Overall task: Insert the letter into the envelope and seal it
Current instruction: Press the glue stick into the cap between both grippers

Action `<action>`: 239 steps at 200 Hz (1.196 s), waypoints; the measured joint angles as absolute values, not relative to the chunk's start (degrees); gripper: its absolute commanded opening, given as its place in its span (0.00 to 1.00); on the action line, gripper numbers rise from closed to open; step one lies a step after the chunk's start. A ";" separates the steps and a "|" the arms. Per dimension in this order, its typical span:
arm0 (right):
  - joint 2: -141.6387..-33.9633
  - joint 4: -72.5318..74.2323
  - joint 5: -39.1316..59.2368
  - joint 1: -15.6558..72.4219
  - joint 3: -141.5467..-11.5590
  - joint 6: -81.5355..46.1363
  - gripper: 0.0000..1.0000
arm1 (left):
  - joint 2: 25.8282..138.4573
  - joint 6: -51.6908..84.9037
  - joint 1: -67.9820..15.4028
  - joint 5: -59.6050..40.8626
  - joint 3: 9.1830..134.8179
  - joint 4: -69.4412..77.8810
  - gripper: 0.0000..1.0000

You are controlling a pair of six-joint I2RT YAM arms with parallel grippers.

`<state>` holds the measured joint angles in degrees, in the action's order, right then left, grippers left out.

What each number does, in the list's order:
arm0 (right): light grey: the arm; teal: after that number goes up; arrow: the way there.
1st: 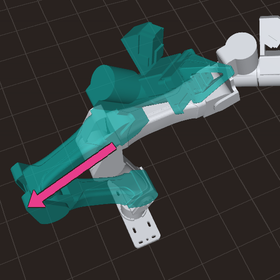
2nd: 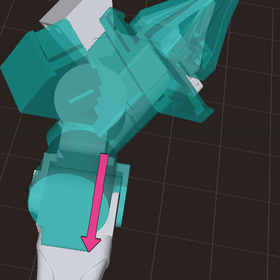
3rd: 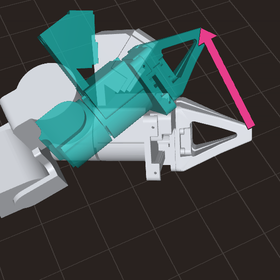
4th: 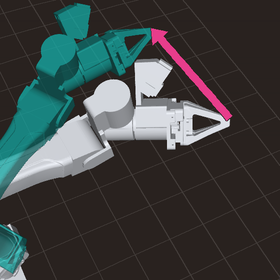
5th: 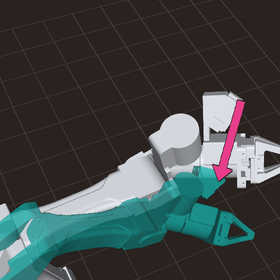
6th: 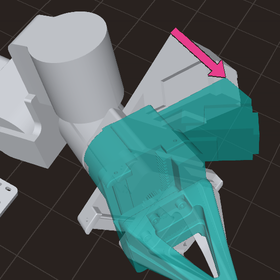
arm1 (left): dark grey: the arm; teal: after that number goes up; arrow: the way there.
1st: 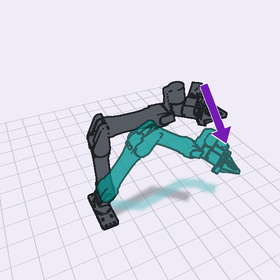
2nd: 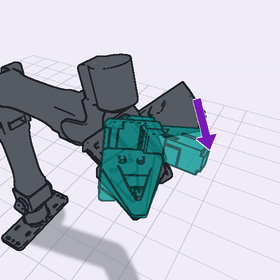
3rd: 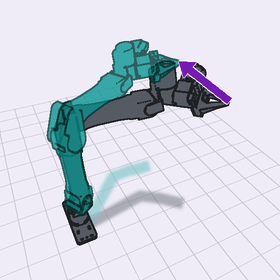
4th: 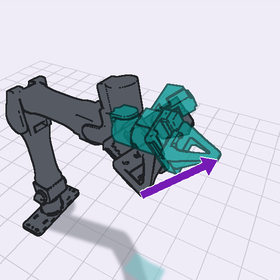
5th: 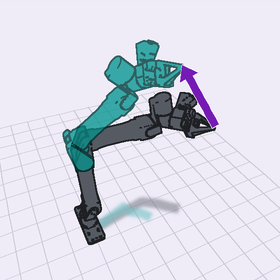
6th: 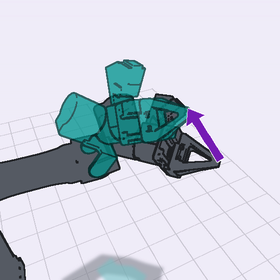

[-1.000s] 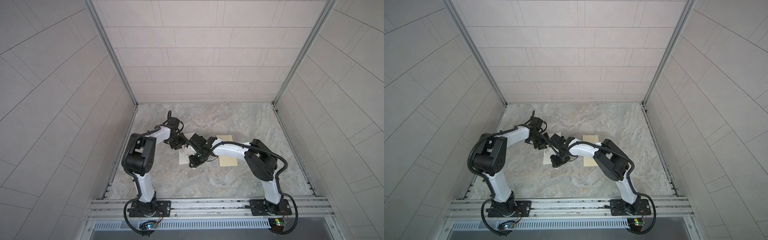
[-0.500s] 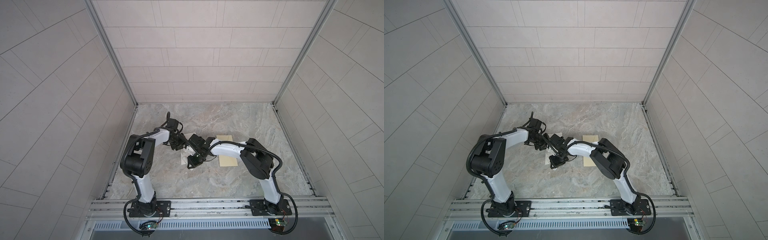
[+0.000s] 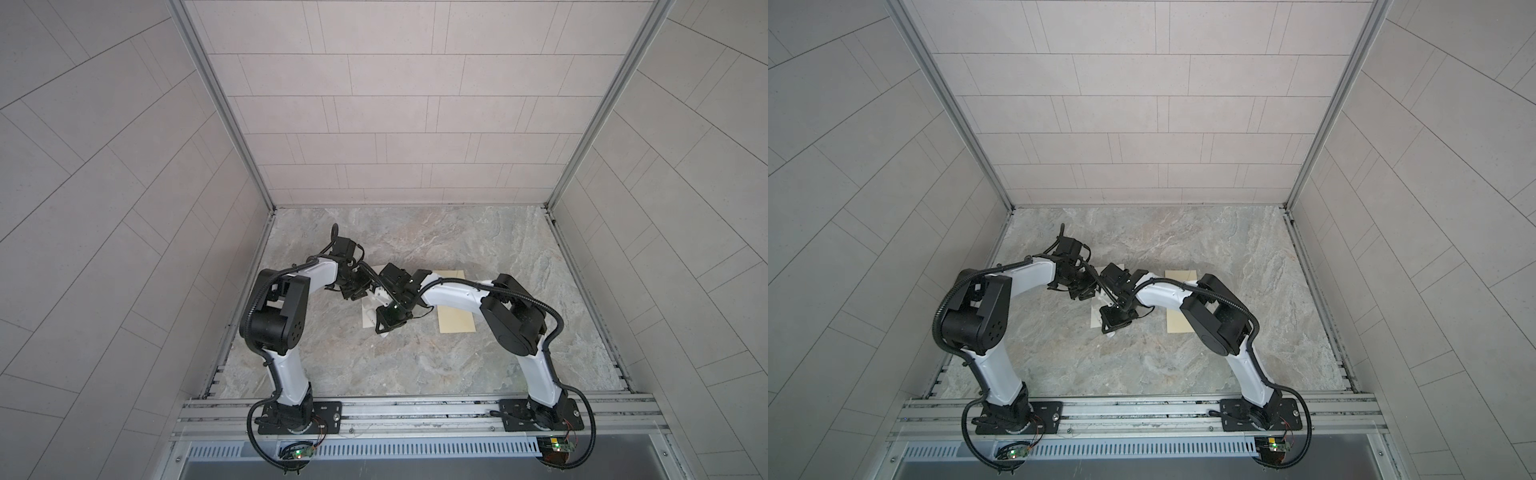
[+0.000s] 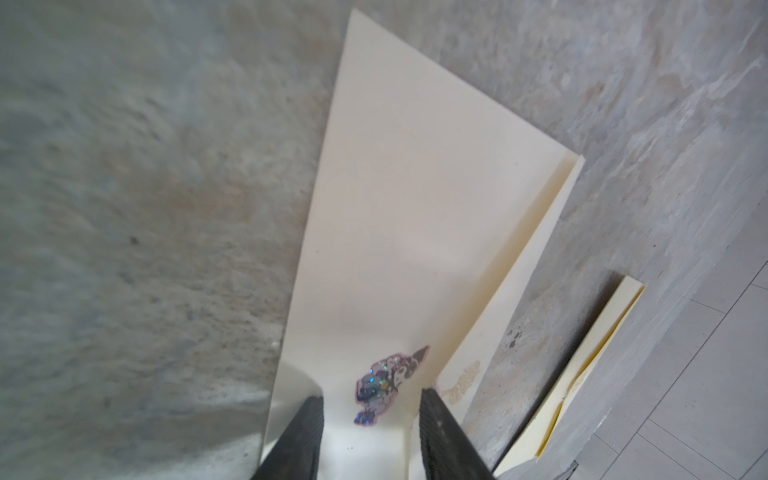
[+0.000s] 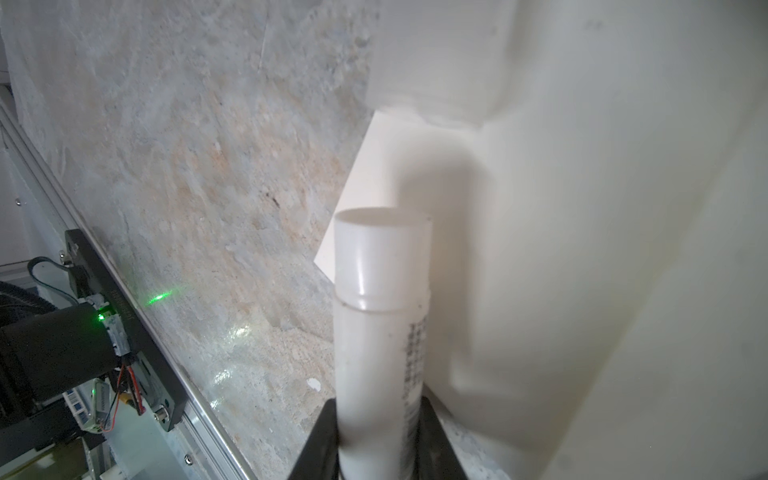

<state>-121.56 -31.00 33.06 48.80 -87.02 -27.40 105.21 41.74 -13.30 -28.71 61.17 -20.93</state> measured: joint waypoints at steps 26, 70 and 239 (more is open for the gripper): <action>-122.17 -32.23 32.91 48.69 -88.23 -27.53 0.02 | 105.21 41.74 -13.26 -28.05 61.06 -19.94 0.46; -122.26 -32.82 32.77 48.69 -88.64 -27.75 0.02 | 105.23 41.74 -13.26 -28.03 61.04 -19.86 0.46; -123.13 -39.20 15.42 52.75 -92.99 -27.44 0.46 | 106.04 40.16 -13.04 -29.82 61.49 -19.62 0.46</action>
<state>-123.13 -39.20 15.42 52.75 -92.99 -27.44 106.04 40.16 -13.04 -29.82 61.49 -19.62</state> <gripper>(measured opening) 0.455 0.454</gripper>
